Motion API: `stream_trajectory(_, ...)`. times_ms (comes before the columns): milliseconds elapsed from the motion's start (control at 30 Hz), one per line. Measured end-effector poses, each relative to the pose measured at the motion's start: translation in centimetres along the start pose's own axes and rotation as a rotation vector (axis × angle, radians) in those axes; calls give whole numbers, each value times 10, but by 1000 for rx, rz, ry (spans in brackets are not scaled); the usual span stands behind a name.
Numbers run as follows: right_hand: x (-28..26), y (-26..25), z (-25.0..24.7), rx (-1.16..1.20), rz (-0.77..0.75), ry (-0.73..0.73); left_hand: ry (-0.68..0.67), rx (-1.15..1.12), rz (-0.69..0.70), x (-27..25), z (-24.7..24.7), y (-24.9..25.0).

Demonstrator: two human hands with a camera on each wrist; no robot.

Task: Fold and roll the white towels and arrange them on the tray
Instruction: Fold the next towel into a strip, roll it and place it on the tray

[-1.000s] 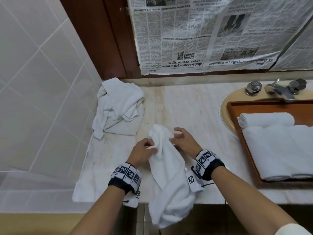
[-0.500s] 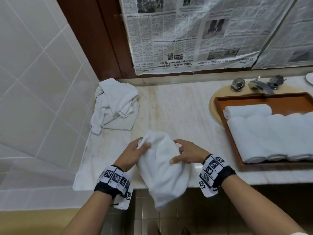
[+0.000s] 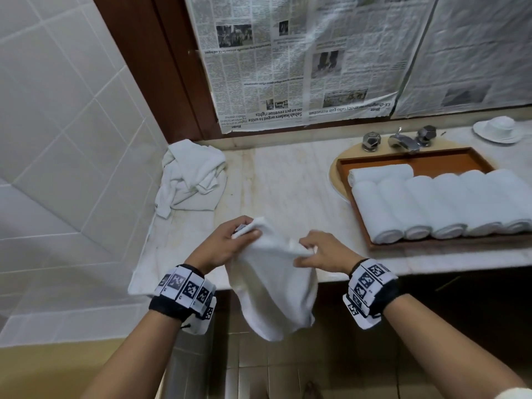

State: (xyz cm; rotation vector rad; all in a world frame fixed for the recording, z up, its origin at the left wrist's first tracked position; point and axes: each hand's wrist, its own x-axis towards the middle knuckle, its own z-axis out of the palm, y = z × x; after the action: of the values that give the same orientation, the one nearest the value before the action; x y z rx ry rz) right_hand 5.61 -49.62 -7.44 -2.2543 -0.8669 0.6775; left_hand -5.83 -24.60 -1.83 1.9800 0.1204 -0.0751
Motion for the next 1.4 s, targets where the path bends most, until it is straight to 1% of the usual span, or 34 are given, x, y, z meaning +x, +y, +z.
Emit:
stream_trajectory(33,-3,-2,-1,35,-24,52,-2,4,21,-3,1,4)
stream_trajectory(67,-7,-6,-2,75,-51,72,1,6,39,-5,2,8)
stream_trajectory(133,-15,-14,-4,134,-77,48,21,-2,56,-10,4,14)
stream_trajectory(200,-23,-21,-5,196,-52,9,47,-19,58,-15,3,22)
stream_trajectory(267,-30,-26,-5,194,-12,-9,81,-36,68,-20,-1,26)
stream_trajectory(333,-37,-30,-3,156,6,3,120,-48,86,-25,-6,25)
stream_trajectory(433,-45,-31,-5,102,-40,113,146,-21,105,-31,-16,19)
stream_trajectory(533,-54,-37,-10,51,-23,193,143,0,112,-38,-25,5)
stream_trajectory(667,-59,-43,-10,-70,64,197,147,4,126,-45,-35,-5)
stream_trajectory(800,-59,-42,-14,-141,91,204,172,35,112,-48,-46,-10)
stream_trajectory(867,-58,-38,-19,-110,93,215,198,37,100,-48,-51,-14)
stream_trajectory(1067,-55,-38,-41,-66,21,211,266,71,67,-43,-63,-28)
stream_trajectory(1133,-55,-38,-49,-43,-4,240,285,89,57,-41,-66,-30)
stream_trajectory(1267,-51,-31,-63,111,-8,322,296,141,33,-43,-75,-30)
stream_trajectory(1400,-47,-29,-74,131,-21,355,296,209,26,-43,-81,-29)
